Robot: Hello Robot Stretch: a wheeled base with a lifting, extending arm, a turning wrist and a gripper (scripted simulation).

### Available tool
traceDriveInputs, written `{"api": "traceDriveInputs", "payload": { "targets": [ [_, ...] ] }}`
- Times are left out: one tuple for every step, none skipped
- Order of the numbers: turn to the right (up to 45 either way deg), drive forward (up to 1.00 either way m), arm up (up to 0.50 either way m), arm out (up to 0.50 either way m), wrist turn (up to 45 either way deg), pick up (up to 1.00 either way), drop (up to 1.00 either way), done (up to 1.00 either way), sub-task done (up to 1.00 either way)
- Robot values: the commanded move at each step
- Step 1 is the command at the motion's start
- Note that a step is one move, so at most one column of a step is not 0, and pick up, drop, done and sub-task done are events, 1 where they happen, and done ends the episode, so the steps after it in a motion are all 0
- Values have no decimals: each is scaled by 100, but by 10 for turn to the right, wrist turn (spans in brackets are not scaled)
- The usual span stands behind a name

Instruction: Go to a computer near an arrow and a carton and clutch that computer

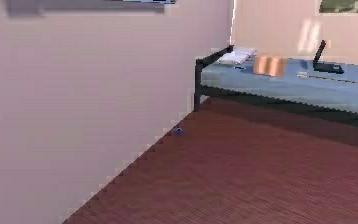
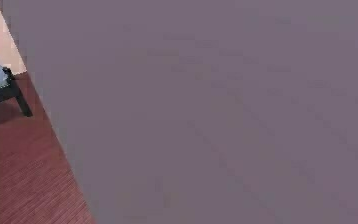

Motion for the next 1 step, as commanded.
{"api": "traceDriveInputs", "payload": {
  "targets": [
    [-450,0,0,0,0,0,0,0,0]
  ]
}}
